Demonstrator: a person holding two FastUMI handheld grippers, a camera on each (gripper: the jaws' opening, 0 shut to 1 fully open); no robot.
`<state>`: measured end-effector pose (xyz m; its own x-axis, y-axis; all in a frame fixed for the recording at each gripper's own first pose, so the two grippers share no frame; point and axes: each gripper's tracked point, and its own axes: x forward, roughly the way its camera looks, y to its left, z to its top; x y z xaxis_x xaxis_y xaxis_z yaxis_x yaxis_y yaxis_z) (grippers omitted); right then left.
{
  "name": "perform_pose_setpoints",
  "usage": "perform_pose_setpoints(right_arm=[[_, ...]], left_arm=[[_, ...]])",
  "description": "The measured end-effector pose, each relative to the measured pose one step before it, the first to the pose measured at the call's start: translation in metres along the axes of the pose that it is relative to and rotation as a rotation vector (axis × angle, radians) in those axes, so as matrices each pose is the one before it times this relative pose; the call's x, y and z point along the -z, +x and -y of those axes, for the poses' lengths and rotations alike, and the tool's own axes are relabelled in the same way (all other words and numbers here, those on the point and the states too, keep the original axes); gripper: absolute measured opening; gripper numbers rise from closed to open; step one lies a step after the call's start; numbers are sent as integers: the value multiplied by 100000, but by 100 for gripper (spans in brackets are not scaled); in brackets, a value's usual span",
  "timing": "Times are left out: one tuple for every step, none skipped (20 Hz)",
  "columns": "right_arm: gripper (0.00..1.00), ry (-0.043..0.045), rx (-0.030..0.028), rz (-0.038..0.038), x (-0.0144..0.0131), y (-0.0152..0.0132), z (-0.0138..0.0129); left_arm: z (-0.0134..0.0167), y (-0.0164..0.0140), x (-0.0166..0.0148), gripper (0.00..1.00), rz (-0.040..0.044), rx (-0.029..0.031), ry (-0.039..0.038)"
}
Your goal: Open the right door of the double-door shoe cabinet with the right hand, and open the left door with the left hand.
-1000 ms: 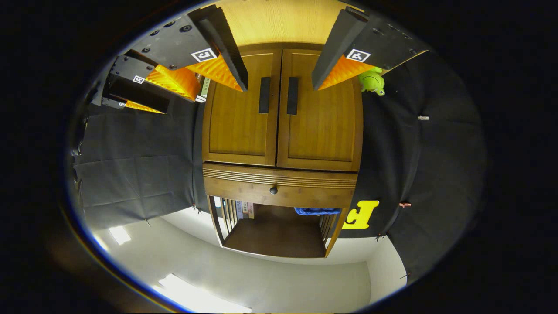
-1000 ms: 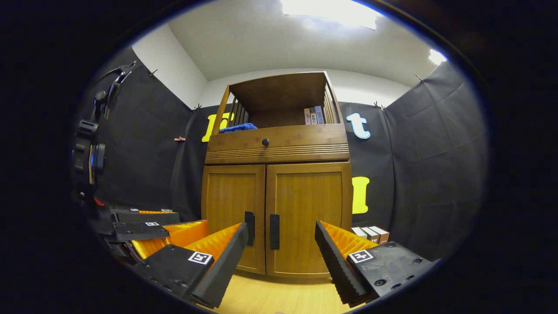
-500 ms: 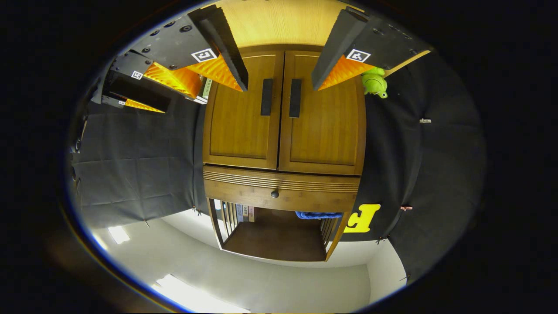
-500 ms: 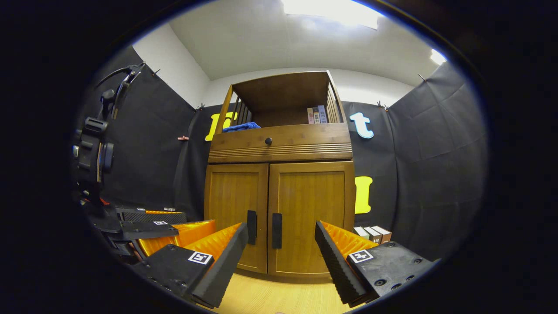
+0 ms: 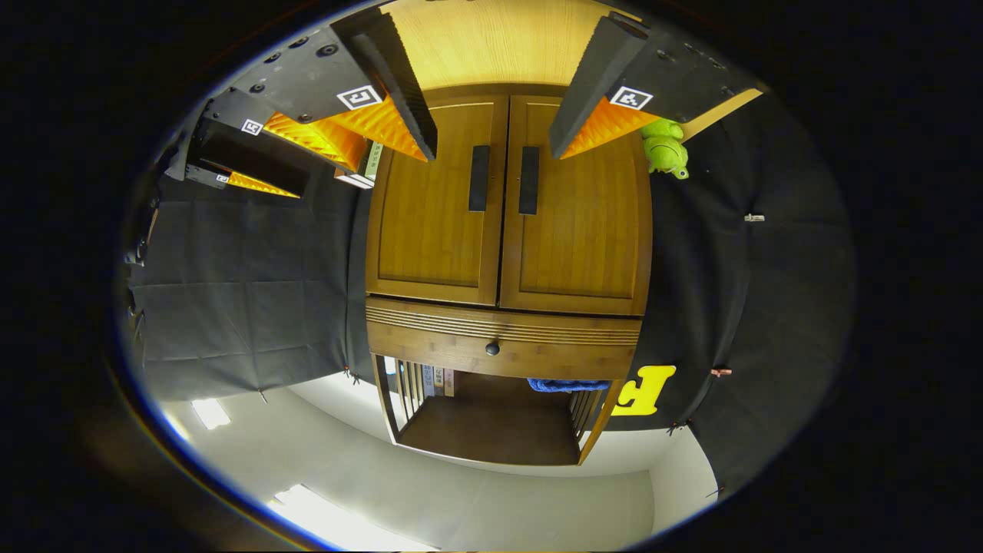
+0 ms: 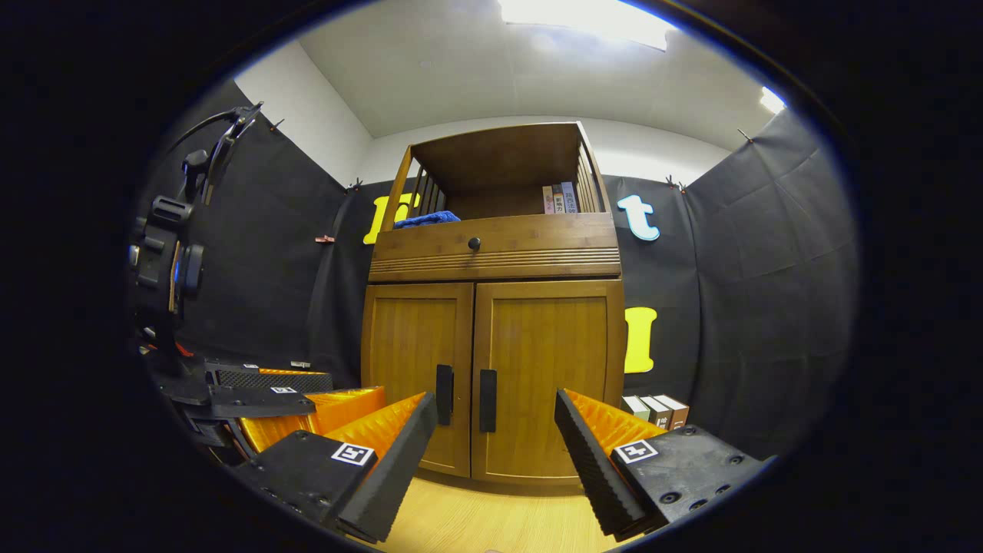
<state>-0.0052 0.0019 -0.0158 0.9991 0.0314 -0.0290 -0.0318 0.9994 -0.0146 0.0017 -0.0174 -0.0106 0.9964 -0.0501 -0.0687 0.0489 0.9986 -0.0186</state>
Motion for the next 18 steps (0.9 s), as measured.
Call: perform_pose_setpoints(right_arm=[[97,20,203,-207,40,84,-10],[97,-84,341,-41,-24,-22,187],[97,-180,381,87,-39,72,151],[97,-32,337,114,18,106,84],[97,65,248,23,-37,186,-6],[97,235,-10,106,115,148,85],[97,273,-77,-89,212,260,5],[97,266,-106,-274,325,380,54],[97,204,-84,-280,295,401,-7],[97,214,-81,-258,343,523,72],[97,262,-166,-223,276,583,-94],[97,246,-321,-8,143,548,-330],[97,135,-150,16,167,624,-389],[97,-220,4,-9,181,554,-283],[97,-619,-28,-127,362,689,-255],[97,-789,136,-737,588,699,-263],[97,-423,223,-915,630,708,-263],[97,28,7,-733,565,778,-283]], left_arm=[[-16,-65,39,92,-2,212,-29],[-6,-24,-46,92,129,137,3],[-63,-61,93,87,319,-198,-71],[-132,-95,-46,92,333,-249,-133],[-231,-136,16,92,88,-139,-159],[-132,-90,-19,92,280,-158,-124],[-252,-142,6,92,345,-323,-36],[-270,-110,-145,92,391,-515,99],[-340,-227,-18,92,486,-597,165],[-328,-308,-109,92,211,-510,238],[-304,-227,51,92,112,-368,133],[-206,-375,109,92,158,-146,43],[-297,-338,-75,92,224,-101,-118],[-401,-305,-61,92,255,-137,-151],[-438,-304,10,92,175,-455,-151],[-474,-305,-4,92,357,-593,97],[-476,-317,-43,92,598,-598,421],[-402,-220,-24,92,668,-622,678]])
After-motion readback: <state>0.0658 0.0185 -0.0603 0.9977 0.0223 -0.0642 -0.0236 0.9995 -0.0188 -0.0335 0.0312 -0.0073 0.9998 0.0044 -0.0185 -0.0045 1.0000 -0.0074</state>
